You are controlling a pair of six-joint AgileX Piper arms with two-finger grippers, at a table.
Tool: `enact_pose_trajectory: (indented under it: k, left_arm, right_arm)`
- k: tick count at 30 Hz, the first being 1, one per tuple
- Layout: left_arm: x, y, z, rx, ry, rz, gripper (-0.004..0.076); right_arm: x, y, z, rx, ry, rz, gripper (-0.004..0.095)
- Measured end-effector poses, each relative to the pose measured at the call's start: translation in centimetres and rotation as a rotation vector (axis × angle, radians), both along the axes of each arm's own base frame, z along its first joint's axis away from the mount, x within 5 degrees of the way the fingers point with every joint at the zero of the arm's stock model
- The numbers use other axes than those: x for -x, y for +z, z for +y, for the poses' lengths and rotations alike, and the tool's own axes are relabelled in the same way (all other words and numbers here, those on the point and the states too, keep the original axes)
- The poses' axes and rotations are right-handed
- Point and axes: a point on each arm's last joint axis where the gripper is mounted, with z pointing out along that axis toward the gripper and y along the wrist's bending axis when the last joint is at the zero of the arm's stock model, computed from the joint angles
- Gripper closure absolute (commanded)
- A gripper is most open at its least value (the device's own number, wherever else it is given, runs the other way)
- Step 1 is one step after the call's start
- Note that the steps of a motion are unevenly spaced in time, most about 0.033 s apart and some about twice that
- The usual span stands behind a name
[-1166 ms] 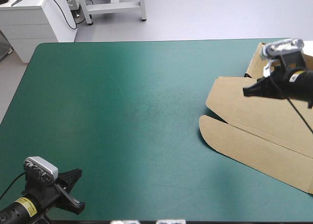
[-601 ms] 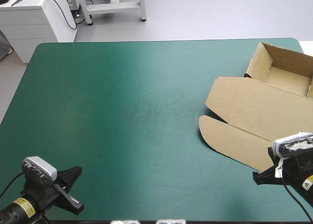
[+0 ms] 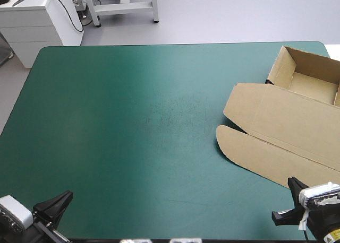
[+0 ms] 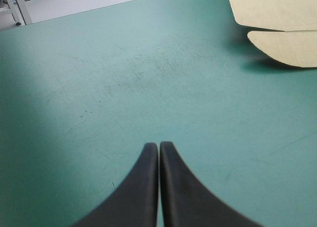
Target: Fold the box
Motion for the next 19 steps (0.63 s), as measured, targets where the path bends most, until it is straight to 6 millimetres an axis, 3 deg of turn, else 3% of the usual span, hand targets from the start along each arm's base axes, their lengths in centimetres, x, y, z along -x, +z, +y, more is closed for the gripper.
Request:
enact_pose_trajectory:
  k: [8,19]
  left_arm:
    - [-0.4,-1.1,-0.2,-0.022,0.002,0.028,0.0731]
    - [-0.7,-1.3,-0.4,-0.009,0.0,0.012,0.0731]
  right_arm:
    - [1.4,-0.7,-0.1,0.013,0.002,-0.131,0.091]
    - [1.3,-0.7,-0.1,0.014,0.002,-0.133,0.091]
